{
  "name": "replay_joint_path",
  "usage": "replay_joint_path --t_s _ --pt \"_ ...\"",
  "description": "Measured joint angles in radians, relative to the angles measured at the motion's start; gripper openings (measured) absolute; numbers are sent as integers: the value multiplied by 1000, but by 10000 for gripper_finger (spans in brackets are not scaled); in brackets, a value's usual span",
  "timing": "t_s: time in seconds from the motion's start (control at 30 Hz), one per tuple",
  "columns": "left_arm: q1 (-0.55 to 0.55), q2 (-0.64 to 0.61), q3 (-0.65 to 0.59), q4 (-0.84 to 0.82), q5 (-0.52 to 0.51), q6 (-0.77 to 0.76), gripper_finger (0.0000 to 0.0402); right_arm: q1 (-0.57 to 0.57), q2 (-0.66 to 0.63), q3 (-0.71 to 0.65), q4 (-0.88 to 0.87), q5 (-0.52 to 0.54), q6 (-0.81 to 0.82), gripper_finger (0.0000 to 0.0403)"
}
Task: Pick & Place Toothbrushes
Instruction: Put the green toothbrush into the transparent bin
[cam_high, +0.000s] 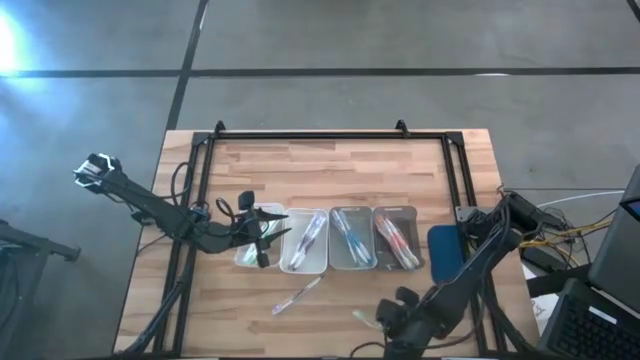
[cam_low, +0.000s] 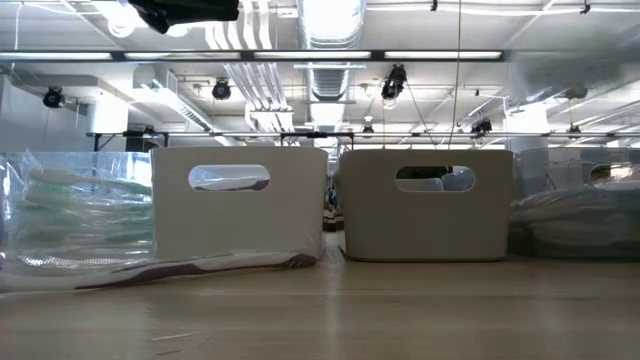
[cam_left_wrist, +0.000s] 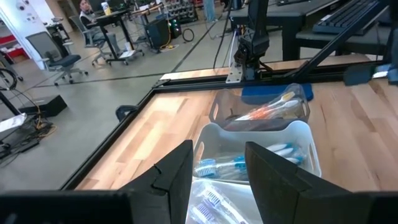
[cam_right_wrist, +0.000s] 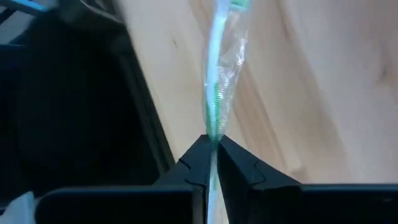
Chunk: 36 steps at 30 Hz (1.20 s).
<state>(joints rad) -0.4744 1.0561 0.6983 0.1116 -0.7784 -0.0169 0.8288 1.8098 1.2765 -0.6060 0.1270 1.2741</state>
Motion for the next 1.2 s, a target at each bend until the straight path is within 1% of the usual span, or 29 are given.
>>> replay_joint_path --t_s 0.17,0.3,0.4,0.5,0.57,0.63,0.7,0.9,0.97,1.07,1.2 --pt "0 0 0 1 0 -27 151 0 -16 151 -98 80 -158 9" --pt "0 0 0 1 0 -28 151 0 -16 275 -187 143 -300 7" --pt "0 0 0 1 0 -28 151 0 -16 361 -283 187 -359 7" --pt "0 0 0 1 0 -28 151 0 -16 415 -392 222 -414 7" --pt "0 0 0 1 0 -29 151 0 -16 437 -445 243 -487 7" --pt "0 0 0 0 0 -30 151 0 -16 449 -478 261 -597 7" --pt "0 0 0 0 0 -31 151 0 -16 449 -504 300 -729 7" --pt "0 0 0 -1 22 -33 151 0 -16 414 -515 362 -1207 7" --pt "0 0 0 -1 26 -51 151 0 -16 405 -515 429 -1305 8" --pt "0 0 -5 -15 35 -117 151 0 -16 405 -513 584 -1420 8" --pt "0 0 -16 -25 104 -218 151 0 -16 403 -510 788 -1623 8"
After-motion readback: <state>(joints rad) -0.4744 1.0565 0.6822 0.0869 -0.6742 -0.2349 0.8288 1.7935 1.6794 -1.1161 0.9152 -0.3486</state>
